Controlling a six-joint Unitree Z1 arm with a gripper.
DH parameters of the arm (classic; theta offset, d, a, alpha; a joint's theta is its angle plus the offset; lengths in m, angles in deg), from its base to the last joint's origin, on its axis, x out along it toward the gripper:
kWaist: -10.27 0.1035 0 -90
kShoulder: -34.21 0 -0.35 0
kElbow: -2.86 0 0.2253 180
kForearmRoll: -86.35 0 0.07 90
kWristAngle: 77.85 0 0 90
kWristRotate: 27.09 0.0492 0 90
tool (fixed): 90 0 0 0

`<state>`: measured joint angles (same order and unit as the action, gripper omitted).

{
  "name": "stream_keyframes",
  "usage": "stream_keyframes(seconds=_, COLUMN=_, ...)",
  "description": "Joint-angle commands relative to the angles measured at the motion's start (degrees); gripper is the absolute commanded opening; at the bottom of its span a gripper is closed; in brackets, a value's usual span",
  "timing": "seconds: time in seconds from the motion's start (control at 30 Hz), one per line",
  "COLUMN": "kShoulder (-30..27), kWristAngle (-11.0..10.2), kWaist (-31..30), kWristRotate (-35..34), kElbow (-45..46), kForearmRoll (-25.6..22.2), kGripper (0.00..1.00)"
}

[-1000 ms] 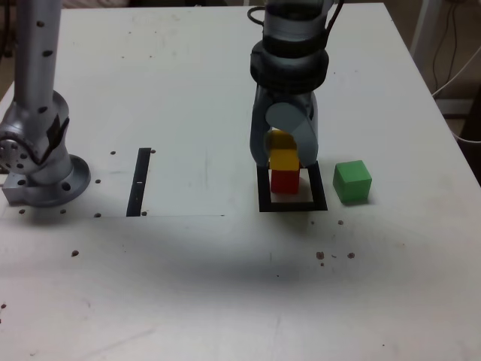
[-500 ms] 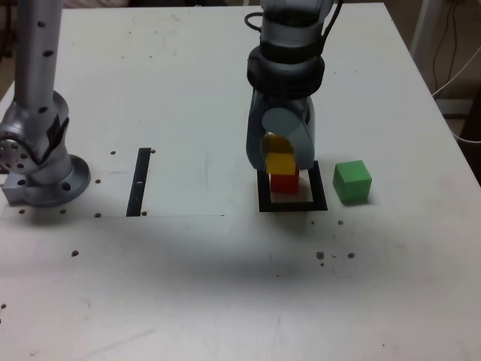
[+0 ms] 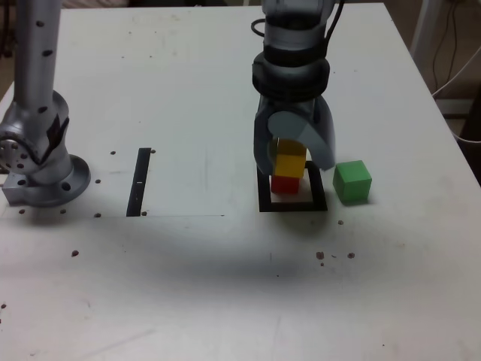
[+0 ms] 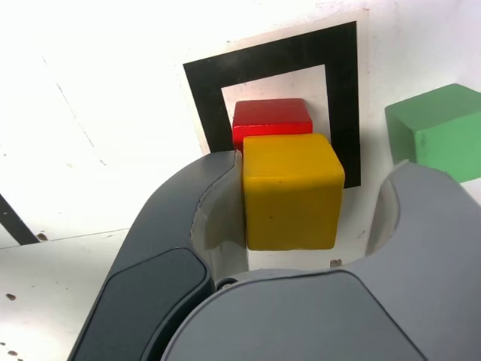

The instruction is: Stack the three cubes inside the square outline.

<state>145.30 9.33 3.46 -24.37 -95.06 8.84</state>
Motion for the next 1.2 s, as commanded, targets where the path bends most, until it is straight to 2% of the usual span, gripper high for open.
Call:
stream_keyframes(seconds=0.0, kShoulder=-0.96, kWristAngle=-0.42, kWaist=0.04, kWristRotate=-0.34, kElbow=0.54, kForearmRoll=0.36, kGripper=1.00)
stream_keyframes(seconds=0.3, kShoulder=-3.89, kWristAngle=-2.91, kWaist=-0.06, kWristRotate=-1.62, kElbow=1.21, kForearmRoll=-1.74, kGripper=1.00)
stream_keyframes(seconds=0.7, kShoulder=-7.66, kWristAngle=-4.92, kWaist=-0.90, kWristRotate=-0.33, kElbow=-6.05, kForearmRoll=-13.23, kGripper=0.99)
stream_keyframes(seconds=0.93, kShoulder=-6.22, kWristAngle=-4.46, kWaist=-6.17, kWristRotate=-8.45, kElbow=-14.56, kForearmRoll=-15.17, kGripper=0.99)
stream_keyframes(seconds=1.17, kShoulder=-1.01, kWristAngle=-2.82, kWaist=-10.51, kWristRotate=-17.85, kElbow=-20.40, kForearmRoll=-15.57, kGripper=0.99)
